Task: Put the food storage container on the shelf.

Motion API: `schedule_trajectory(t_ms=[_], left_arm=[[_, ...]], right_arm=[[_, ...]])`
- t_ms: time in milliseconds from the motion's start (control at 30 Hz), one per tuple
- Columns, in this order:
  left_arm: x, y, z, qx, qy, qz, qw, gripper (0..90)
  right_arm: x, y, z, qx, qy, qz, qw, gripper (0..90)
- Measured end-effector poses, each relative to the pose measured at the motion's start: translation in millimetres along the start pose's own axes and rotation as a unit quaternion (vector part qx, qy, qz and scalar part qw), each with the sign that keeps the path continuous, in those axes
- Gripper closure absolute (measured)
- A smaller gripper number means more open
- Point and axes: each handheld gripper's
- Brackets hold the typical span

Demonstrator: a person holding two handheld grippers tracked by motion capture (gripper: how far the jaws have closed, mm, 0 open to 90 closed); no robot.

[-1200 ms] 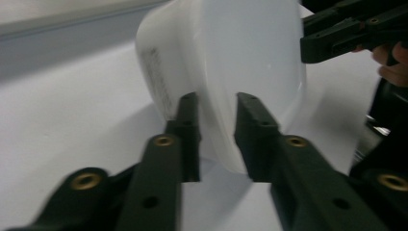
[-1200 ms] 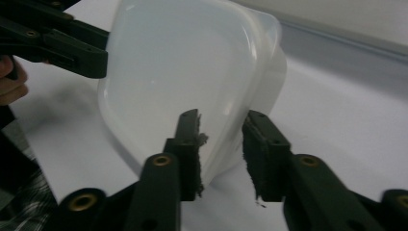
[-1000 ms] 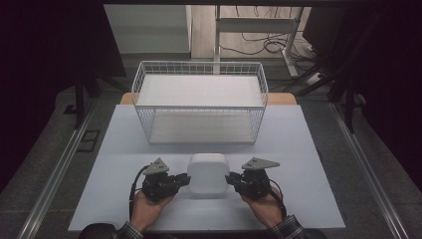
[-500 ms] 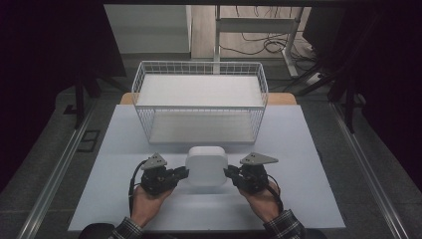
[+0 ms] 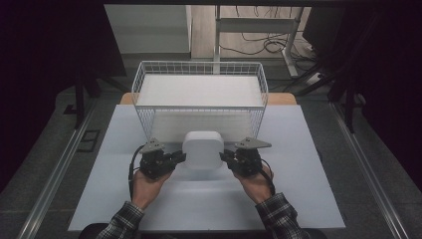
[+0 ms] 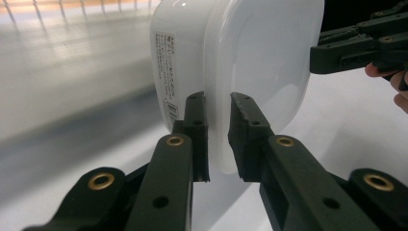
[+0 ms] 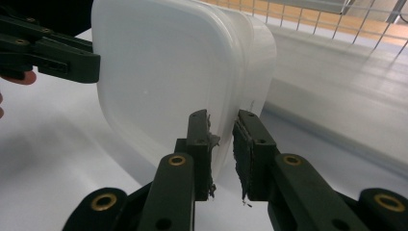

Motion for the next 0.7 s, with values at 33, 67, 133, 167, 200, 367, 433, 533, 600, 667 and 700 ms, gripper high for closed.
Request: schedule_trajectory(t_ms=[33, 67, 133, 167, 200, 367, 433, 533, 600, 667, 700], left_arm=[[-1.8, -2.9, 3.0, -0.002, 0.003, 0.003, 1.0000, 78.4], [-3.0, -4.4, 4.6, -0.002, 0.005, 0.005, 1.0000, 78.3], [-7.2, -9.4, 9.1, 0.001, 0.008, 0.009, 0.9999, 78.3], [-9.3, -11.5, 10.6, 0.004, 0.009, 0.010, 0.9999, 78.3], [-11.0, -13.2, 11.6, 0.005, 0.009, 0.009, 0.9999, 78.3], [-21.2, -21.9, 16.6, 0.017, 0.011, 0.010, 0.9998, 78.3], [-24.0, -23.7, 17.8, 0.019, 0.010, 0.009, 0.9997, 78.2], [-26.8, -25.4, 19.3, 0.022, 0.006, 0.008, 0.9997, 78.1], [-27.9, -25.7, 19.1, 0.024, 0.002, 0.007, 0.9997, 78.0], [-28.9, -25.9, 18.2, 0.026, -0.001, 0.007, 0.9996, 78.0], [-29.7, -26.0, 17.5, 0.030, -0.002, 0.008, 0.9995, 78.0]], right_arm=[[-2.3, 1.4, 1.3, 0.000, 0.002, -0.001, 1.0000, 76.2], [-6.4, 4.1, 3.6, 0.000, 0.003, -0.003, 1.0000, 76.1], [-12.2, 7.8, 6.6, -0.002, 0.004, -0.007, 1.0000, 75.9], [-19.1, 12.3, 10.4, -0.002, 0.005, -0.013, 0.9999, 75.8], [-19.1, 12.3, 10.4, -0.002, 0.005, -0.013, 0.9999, 75.8], [-29.6, 20.3, 15.6, -0.003, 0.002, -0.023, 0.9997, 75.5], [-32.6, 22.8, 16.5, -0.005, 0.001, -0.026, 0.9997, 75.4], [-34.6, 25.0, 17.2, -0.007, -0.002, -0.029, 0.9996, 75.3], [-35.5, 26.3, 16.6, -0.009, -0.004, -0.027, 0.9996, 75.3], [-35.9, 26.7, 15.4, -0.010, -0.006, -0.026, 0.9996, 75.2], [-36.4, 26.9, 14.9, -0.011, -0.007, -0.025, 0.9996, 75.2]])
Point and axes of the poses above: each handheld gripper's, and its own axes: x roughly backward along the jaws, z roughly out of its top, y roughly to its right, and after that the axes turned 7 degrees about x, right-handed
